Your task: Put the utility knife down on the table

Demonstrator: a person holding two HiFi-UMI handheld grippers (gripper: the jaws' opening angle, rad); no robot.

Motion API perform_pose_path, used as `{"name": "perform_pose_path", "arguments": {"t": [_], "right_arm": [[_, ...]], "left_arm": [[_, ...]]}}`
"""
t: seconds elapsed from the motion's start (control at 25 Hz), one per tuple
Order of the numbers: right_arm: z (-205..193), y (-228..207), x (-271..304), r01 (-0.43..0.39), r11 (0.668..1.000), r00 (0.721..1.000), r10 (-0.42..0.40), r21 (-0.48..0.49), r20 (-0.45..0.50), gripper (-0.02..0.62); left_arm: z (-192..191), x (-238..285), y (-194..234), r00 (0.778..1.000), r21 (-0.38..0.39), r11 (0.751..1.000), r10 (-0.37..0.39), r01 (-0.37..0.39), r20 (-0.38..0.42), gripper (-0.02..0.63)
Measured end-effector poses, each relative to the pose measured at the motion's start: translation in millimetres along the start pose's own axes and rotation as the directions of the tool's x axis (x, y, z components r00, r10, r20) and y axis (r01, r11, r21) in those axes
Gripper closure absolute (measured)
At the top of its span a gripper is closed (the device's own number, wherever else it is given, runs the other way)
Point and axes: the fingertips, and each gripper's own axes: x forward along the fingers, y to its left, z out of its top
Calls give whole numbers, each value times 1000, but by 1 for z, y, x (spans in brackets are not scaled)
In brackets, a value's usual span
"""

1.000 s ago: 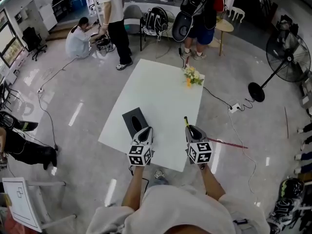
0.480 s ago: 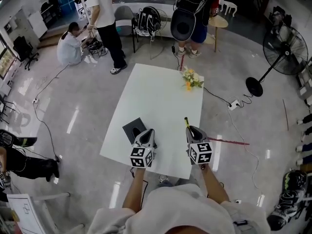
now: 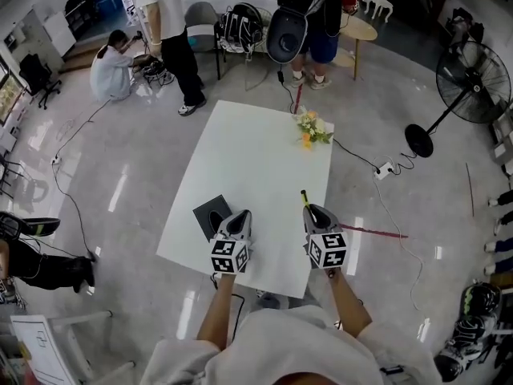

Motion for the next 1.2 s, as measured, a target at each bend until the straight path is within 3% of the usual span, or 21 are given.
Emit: {"name": "perform_pose_path", "arguments": {"t": [0.6, 1.2], "right_arm": [[3, -15, 54, -158, 987, 986, 157, -9, -47, 522], [-43, -20, 74, -216, 976, 963, 214, 4, -166, 523]], "left_arm": [[5, 22, 10, 988, -37, 988, 151, -151, -5, 586], [-32, 28, 12, 976, -97, 972, 206, -212, -71, 584]]}}
